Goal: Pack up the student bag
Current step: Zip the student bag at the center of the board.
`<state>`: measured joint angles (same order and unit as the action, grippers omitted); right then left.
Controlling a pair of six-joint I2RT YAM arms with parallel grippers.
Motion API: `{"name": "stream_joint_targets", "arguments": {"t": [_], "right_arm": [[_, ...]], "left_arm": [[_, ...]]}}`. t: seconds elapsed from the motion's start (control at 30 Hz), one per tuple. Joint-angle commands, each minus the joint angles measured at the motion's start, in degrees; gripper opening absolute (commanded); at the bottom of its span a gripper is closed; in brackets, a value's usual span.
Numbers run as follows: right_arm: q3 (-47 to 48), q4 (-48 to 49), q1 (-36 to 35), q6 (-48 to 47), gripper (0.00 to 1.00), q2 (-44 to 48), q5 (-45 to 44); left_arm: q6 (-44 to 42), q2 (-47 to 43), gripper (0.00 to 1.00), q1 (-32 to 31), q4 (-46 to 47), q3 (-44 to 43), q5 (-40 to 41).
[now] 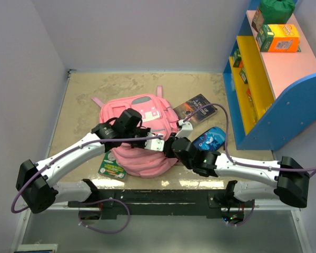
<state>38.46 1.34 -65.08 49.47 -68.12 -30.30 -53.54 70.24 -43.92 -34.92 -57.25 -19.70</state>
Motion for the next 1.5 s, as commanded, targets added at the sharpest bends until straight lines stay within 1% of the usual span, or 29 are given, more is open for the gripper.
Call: {"name": "stream_joint_targets", "arguments": {"t": [0.0,0.17,0.27,0.3,0.4,0.53,0.6,0.83,0.87,0.93,0.97,1.03,1.07,1.17,1.23,1.33,1.43,1.47], "right_arm": [[-0.6,-4.0,-0.3,-2.5,0.00,0.8,-3.7],[1.5,-5.2,0.9,-6.9,0.00,-3.2,-5.1],[1.5,-5.0,4.5,-9.2,0.00,-4.2,-3.9],[1.2,-4.3,7.3,-10.0,0.00,-4.2,-2.1],[1.4,-3.0,11.2,-13.0,0.00,-4.0,-0.5],[3.7,-1.7,12.1,-16.5,0.00,-6.5,0.8],[4.7,0.0,12.3,-17.3,0.00,-7.9,1.4],[8.6,3.6,14.3,-22.2,0.00,-15.1,2.4],[9.0,4.2,14.7,-22.7,0.04,-15.6,2.9],[10.6,5.5,15.5,-24.1,0.11,-16.5,3.7],[11.1,5.8,15.5,-24.3,0.23,-16.6,3.7],[12.3,6.0,15.6,-25.1,0.37,-16.5,4.7],[12.5,6.1,15.6,-25.2,0.50,-16.3,5.0],[11.7,6.3,15.6,-25.3,0.62,-13.5,5.3],[9.9,6.4,15.7,-24.9,0.65,-10.1,4.1],[6.9,6.2,15.7,-23.1,0.66,-6.0,3.2],[4.3,5.9,15.7,-20.9,0.64,-4.5,4.3],[3.6,6.0,15.7,-20.5,0.61,-3.9,4.7]], "left_arm": [[-0.8,-0.6,0.00,0.2,4.0,-1.8,-0.2],[-1.8,-0.2,0.00,0.2,1.7,-3.3,-1.8],[-3.0,-0.4,0.00,0.1,-0.2,-3.8,-3.1],[-3.3,-0.5,0.00,0.2,-0.8,-3.9,-3.3],[-5.3,-0.7,0.00,0.1,-3.4,-4.3,-5.2],[-7.4,-0.8,0.00,0.1,-7.3,-4.7,-8.5],[-10.1,-0.6,0.00,0.1,-9.2,-5.1,-9.9],[-19.4,-0.6,0.00,0.1,-20.8,-6.6,-16.1],[-21.7,-0.6,0.00,0.2,-21.9,-6.7,-16.7],[-23.4,-0.5,0.00,0.2,-24.2,-6.8,-17.7],[-24.6,-0.5,0.00,0.1,-24.8,-6.7,-17.8],[-25.2,-0.5,0.00,0.2,-25.4,-6.6,-17.5],[-25.5,-0.5,0.00,0.1,-25.5,-6.6,-17.2],[-25.7,-1.1,0.00,0.2,-25.0,-5.8,-16.1],[-25.2,-1.5,0.00,0.2,-22.4,-5.0,-14.0],[-25.3,-1.9,0.00,0.8,-18.2,-4.1,-10.5],[-27.9,-0.6,0.00,2.8,-16.4,-6.9,-8.9],[-28.1,0.1,0.00,3.3,-16.3,-9.7,-8.8]]}}
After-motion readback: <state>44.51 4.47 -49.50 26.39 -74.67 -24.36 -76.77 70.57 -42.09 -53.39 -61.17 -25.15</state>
